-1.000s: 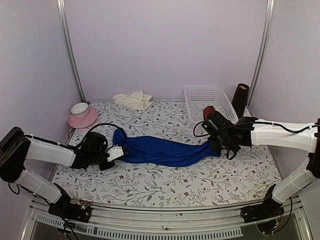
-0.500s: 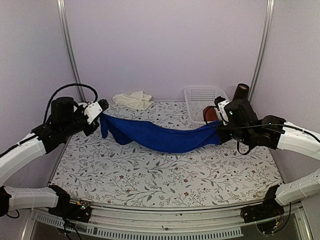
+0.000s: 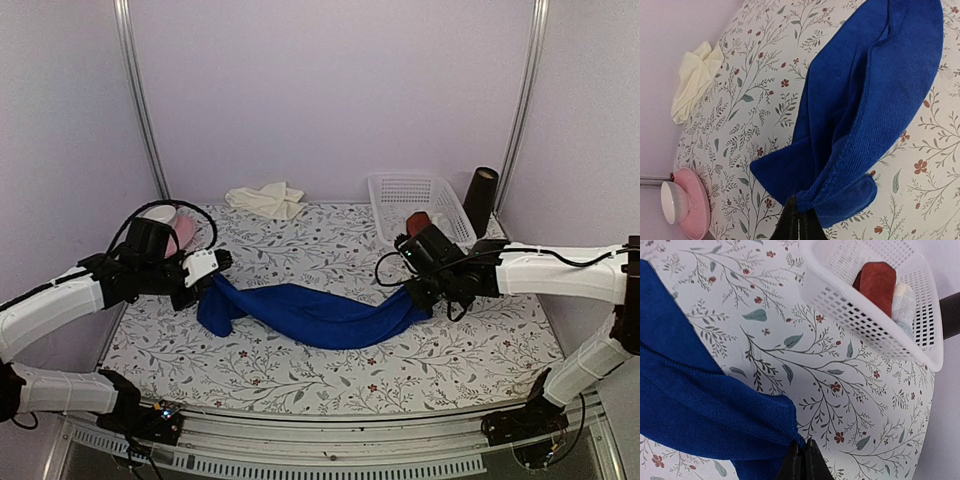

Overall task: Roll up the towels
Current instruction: Flatten out the towel at the center of the board.

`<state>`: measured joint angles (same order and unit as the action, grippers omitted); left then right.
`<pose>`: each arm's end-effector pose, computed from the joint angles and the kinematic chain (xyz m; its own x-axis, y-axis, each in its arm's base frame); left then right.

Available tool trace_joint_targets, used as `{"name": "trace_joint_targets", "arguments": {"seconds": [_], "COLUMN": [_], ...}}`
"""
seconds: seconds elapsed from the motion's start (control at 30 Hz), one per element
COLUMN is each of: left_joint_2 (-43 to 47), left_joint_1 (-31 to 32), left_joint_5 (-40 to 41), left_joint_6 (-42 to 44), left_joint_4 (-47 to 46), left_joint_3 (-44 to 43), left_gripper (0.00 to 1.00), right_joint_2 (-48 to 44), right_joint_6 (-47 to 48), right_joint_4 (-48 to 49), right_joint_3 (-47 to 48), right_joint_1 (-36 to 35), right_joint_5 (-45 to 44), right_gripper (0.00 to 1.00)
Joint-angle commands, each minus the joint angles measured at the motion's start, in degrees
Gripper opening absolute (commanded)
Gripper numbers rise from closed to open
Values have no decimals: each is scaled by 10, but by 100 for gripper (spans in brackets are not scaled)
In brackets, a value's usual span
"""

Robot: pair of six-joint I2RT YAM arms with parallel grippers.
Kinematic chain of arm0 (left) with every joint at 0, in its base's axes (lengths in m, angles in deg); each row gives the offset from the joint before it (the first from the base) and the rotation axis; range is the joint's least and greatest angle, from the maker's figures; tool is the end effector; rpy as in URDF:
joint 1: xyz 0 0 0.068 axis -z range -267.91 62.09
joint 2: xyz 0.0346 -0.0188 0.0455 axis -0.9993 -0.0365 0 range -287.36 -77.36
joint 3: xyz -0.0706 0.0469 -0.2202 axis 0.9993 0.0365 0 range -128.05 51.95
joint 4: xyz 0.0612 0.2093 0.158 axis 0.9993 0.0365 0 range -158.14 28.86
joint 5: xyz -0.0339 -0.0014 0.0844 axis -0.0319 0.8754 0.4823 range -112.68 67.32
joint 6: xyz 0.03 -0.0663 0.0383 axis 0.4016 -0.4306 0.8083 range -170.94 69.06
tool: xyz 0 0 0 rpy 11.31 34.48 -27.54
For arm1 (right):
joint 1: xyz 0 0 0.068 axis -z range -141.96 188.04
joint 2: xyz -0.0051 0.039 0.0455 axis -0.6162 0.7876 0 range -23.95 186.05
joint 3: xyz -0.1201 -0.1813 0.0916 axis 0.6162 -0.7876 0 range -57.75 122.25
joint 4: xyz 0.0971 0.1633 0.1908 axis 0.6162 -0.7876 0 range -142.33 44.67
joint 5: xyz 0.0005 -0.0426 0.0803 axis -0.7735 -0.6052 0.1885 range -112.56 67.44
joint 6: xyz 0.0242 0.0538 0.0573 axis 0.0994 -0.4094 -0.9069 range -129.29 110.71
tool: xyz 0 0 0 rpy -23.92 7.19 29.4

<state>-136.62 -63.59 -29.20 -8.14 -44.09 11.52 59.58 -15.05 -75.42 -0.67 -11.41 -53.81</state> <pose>0.2429 -0.1188 0.1838 -0.1254 0.7975 -0.5902 0.7772 0.4487 0.4412 0.2380 0.2210 0.1660 -0.5861 -0.5530 -0.5921 -0.4068 0.8329 -0.3752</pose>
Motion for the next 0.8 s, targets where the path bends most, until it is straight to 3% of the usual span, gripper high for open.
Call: {"name": "trace_joint_targets", "arguments": {"seconds": [0.0,0.13,0.27,0.4,0.57,0.77], "left_joint_2": [-69,-133,-175,-183,-193,-203], "left_joint_1": [5,23,42,51,51,50], "left_joint_5": [-36,-60,-76,-109,-129,-148], "left_joint_6": [-33,-40,-43,-30,-35,-49], "left_joint_4": [-59,-93,-103,-102,-83,-75], "left_joint_3": [-14,-33,-52,-59,-80,-91], "left_gripper": [0,0,0,0,0,0], "right_joint_2": [70,121,127,87,100,235], "right_joint_6": [-32,-48,-8,77,132,146], "right_joint_4": [-25,-35,21,147,334,488], "right_joint_3": [44,70,74,49,16,68], "right_joint_1": [1,1,0,-8,-40,-98], "right_joint_5": [-63,-97,-44,105,309,338], "right_gripper": [2,6,44,65,75,76]}}
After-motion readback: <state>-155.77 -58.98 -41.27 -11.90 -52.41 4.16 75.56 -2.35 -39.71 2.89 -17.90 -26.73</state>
